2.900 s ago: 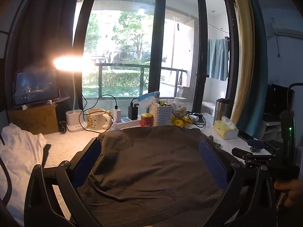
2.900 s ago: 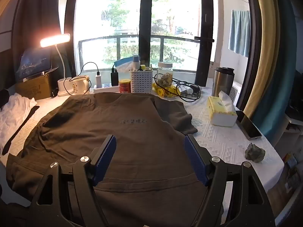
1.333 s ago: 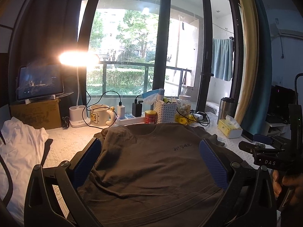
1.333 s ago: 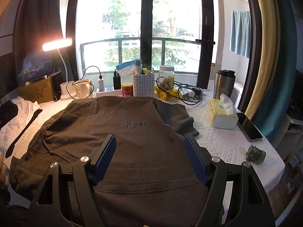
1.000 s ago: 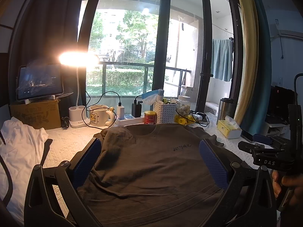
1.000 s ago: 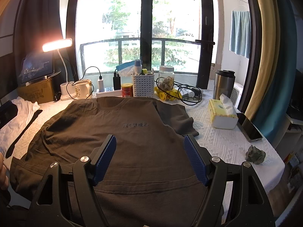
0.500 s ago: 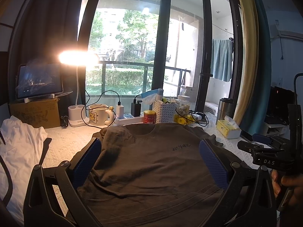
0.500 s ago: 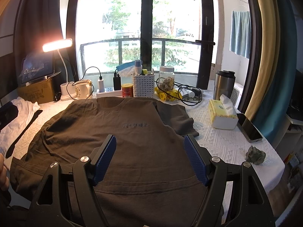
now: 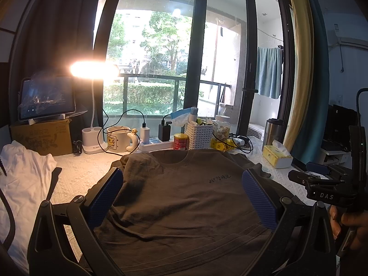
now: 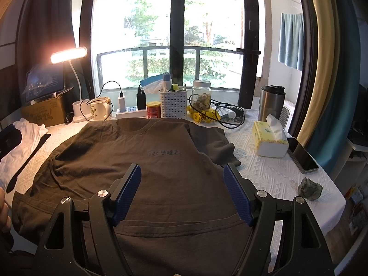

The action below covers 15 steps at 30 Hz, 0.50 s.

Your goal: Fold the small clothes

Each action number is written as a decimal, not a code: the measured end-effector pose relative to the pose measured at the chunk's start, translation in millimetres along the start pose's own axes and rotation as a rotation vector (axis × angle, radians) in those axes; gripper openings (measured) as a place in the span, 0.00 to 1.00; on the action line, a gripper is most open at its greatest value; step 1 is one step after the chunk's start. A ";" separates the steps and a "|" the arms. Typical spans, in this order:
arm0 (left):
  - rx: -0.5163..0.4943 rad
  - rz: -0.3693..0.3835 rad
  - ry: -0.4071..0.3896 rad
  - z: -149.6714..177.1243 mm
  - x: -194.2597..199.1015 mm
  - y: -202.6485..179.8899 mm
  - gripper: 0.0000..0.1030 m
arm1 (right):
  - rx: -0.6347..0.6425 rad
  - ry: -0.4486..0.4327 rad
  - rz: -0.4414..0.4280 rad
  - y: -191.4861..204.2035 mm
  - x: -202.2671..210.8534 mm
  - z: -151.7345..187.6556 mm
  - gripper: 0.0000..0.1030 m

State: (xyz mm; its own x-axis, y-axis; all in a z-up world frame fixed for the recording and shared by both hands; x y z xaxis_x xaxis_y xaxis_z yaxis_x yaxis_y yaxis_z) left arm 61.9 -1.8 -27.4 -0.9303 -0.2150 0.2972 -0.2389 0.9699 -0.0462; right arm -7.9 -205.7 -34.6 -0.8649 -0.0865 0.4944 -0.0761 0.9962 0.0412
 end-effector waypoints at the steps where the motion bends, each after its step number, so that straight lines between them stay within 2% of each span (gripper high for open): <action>1: 0.000 0.000 0.001 0.2 -0.5 -0.3 0.99 | -0.001 0.002 0.000 0.5 -0.5 -1.1 0.75; 15: -0.006 0.012 0.044 -0.4 -27.6 -8.4 0.99 | -0.035 0.034 0.020 -25.7 -25.6 -4.6 0.75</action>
Point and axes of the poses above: each gripper's, at about its wrist camera, not at the fingertips, and x roughly against the way its jaws point, y to its left, z to its underside, the point moved 6 cm from there along -x, roughly the way its jaws point, and after that the axes turned 13 degrees about -z, right-handed, at the moved point
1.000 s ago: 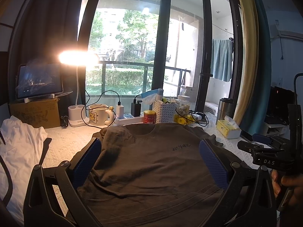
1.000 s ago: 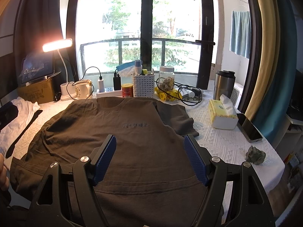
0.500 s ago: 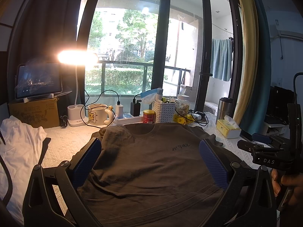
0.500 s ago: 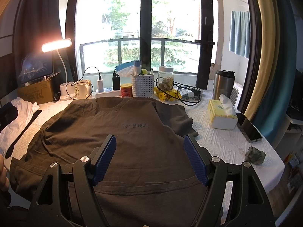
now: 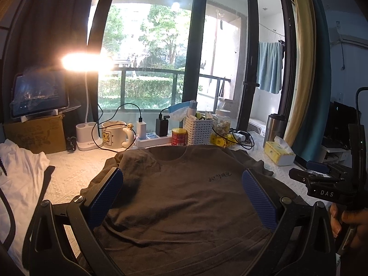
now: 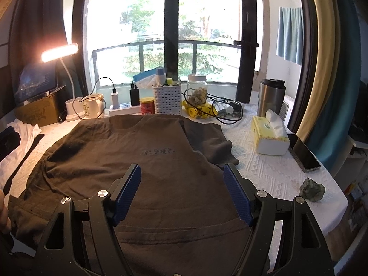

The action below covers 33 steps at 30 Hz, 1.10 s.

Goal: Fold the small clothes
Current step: 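Move the right tool to the sleeve nearest it and grasp it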

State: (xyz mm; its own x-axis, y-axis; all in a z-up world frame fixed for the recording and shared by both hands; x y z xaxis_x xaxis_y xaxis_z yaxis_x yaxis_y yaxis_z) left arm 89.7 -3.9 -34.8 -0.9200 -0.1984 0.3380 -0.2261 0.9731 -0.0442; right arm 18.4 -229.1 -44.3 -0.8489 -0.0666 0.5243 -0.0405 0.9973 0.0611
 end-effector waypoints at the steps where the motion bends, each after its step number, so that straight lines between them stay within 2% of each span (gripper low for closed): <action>1: -0.003 0.000 0.004 -0.8 -3.3 -1.0 0.99 | -0.004 0.001 0.004 -2.8 -2.1 -0.9 0.75; 18: -0.012 -0.007 0.096 -15.8 -67.8 -18.2 0.99 | -0.053 0.054 0.024 -56.2 -54.1 -25.3 0.75; 33: -0.017 -0.049 0.174 -19.4 -126.3 -27.9 0.99 | -0.074 0.128 -0.016 -99.0 -116.9 -45.7 0.75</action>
Point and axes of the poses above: each gripper's, at about its wrist camera, not at the fingertips, and x roughly against the way its jaws point, y to its left, z to its underside, the point moved 6 cm from there along -x, roughly the way its jaws point, and after that the axes turned 13 degrees about -z, right-handed, at the moved point
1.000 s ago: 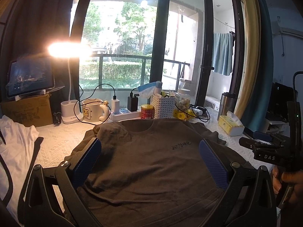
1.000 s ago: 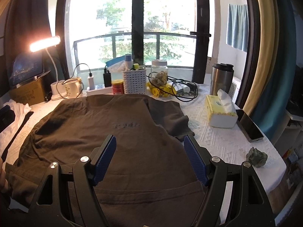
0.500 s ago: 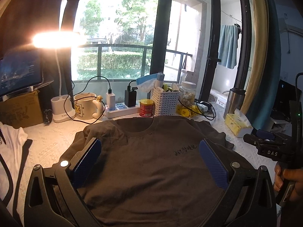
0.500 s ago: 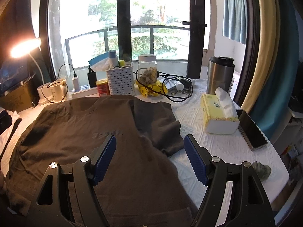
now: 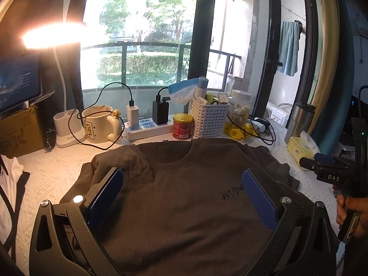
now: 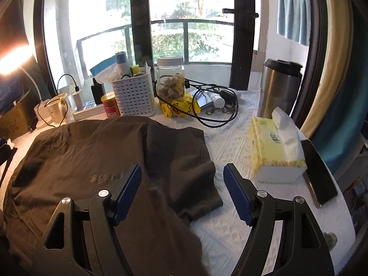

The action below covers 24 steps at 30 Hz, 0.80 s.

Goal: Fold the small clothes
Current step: 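Move the right tool to the sleeve nearest it and grasp it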

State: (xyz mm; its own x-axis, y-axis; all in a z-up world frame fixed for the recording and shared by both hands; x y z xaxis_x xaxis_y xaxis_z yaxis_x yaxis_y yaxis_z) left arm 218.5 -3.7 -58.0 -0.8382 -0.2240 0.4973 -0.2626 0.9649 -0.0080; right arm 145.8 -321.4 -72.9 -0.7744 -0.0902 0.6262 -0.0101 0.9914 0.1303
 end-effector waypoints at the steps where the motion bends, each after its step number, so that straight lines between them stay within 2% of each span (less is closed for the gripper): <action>1: 0.001 -0.003 0.005 -0.2 -3.4 0.1 0.99 | 0.001 0.004 -0.004 -2.1 -4.4 -1.8 0.75; 9: -0.006 -0.022 0.049 -0.7 -34.8 -6.3 0.99 | -0.015 0.054 -0.059 -24.4 -48.4 -11.5 0.69; 17: -0.016 -0.053 0.086 -1.0 -59.3 -6.3 0.99 | -0.058 0.121 -0.059 -57.0 -94.9 -15.0 0.68; 22: -0.013 -0.071 0.108 1.1 -69.6 -4.3 0.99 | -0.056 0.158 -0.066 -64.0 -117.2 -15.3 0.68; 24: -0.015 -0.076 0.116 2.3 -72.4 -4.3 0.99 | -0.058 0.176 -0.066 -63.5 -124.2 -12.4 0.61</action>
Point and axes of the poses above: each gripper's, at about its wrist camera, not at the fingertips, and x roughly against the way its jaws point, y to its left, z to its underside, the point moved 6 cm from there along -x, roughly the way its jaws point, and after that the axes turned 13 degrees about -z, right-handed, at the moved point
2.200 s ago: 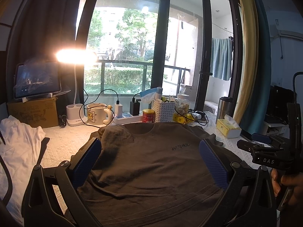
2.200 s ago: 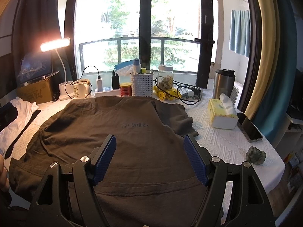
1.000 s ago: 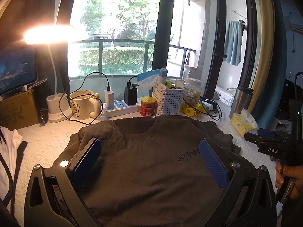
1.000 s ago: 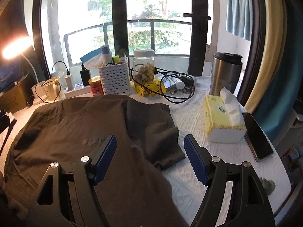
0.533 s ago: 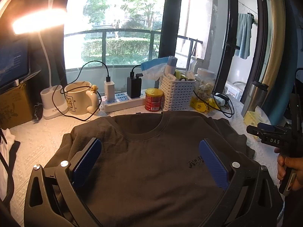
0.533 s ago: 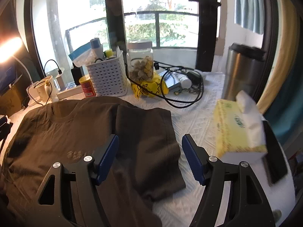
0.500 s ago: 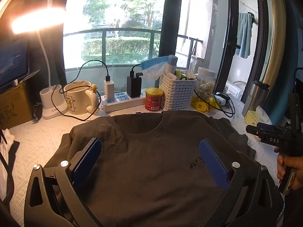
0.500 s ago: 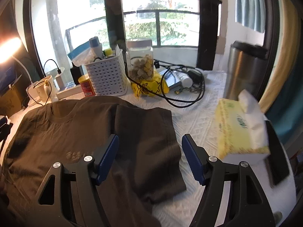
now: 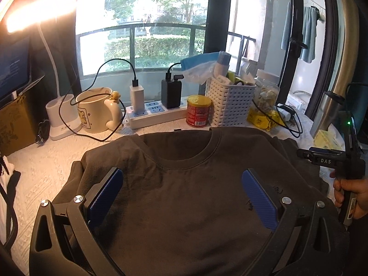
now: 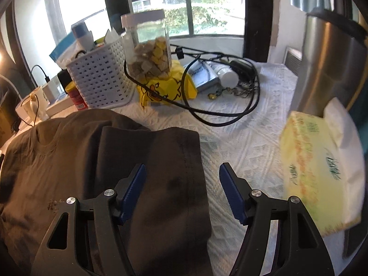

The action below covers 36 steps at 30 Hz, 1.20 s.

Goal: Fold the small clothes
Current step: 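Move the right tool to the sleeve nearest it and grasp it, then fold the sleeve and side with the right tool over the shirt body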

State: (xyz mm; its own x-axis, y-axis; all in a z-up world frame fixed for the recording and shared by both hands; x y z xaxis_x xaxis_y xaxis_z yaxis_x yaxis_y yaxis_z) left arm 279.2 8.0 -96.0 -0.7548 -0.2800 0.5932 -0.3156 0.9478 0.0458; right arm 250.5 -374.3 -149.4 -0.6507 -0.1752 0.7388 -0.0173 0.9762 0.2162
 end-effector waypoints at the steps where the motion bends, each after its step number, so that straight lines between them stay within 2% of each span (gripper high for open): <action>1: 0.000 0.000 0.003 0.0 -1.5 -0.1 0.99 | 0.000 0.013 -0.003 0.0 -4.2 1.9 0.54; 3: -0.001 0.001 0.007 0.4 -2.9 -1.1 0.99 | 0.012 0.018 0.001 1.2 -7.0 3.7 0.51; 5: -0.004 0.003 0.010 0.9 -3.3 -2.6 0.99 | 0.024 0.023 -0.007 3.9 -7.0 4.8 0.27; 6: -0.005 0.006 0.012 1.1 -3.3 -3.3 0.99 | 0.023 0.021 -0.006 3.8 -6.5 5.1 0.21; 7: -0.005 0.009 0.013 0.8 -3.6 -3.8 0.99 | 0.022 0.022 -0.013 3.9 -6.2 5.4 0.11; 15: 0.011 0.025 -0.011 -1.6 8.5 2.0 0.99 | 0.008 -0.077 0.034 -2.0 33.2 -5.0 0.08; 21: 0.019 0.047 -0.020 -1.6 22.4 10.3 0.99 | 0.023 -0.141 0.062 9.4 67.8 -13.2 0.07; 28: 0.063 0.074 -0.060 -4.3 42.6 31.3 0.99 | 0.087 -0.182 0.056 54.5 91.4 -18.8 0.07; 36: 0.101 0.078 -0.082 2.8 58.1 67.0 0.99 | 0.140 -0.153 0.027 111.0 76.7 -10.8 0.07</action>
State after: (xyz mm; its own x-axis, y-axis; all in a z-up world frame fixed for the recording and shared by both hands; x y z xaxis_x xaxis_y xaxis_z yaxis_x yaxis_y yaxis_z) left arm 212.5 54.8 -60.7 -0.8222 -0.2219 0.5241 -0.3077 0.9480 -0.0814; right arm 206.8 -280.8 -61.8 -0.7599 -0.1374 0.6354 -0.0968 0.9904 0.0985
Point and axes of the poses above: each gripper's, at about its wrist camera, not at the fingertips, and x roughly against the way its jaws point, y to its left, z to its underside, the point moved 6 cm from there along -x, roughly the way its jaws point, and after that the axes turned 13 degrees about -z, right-handed, at the moved point
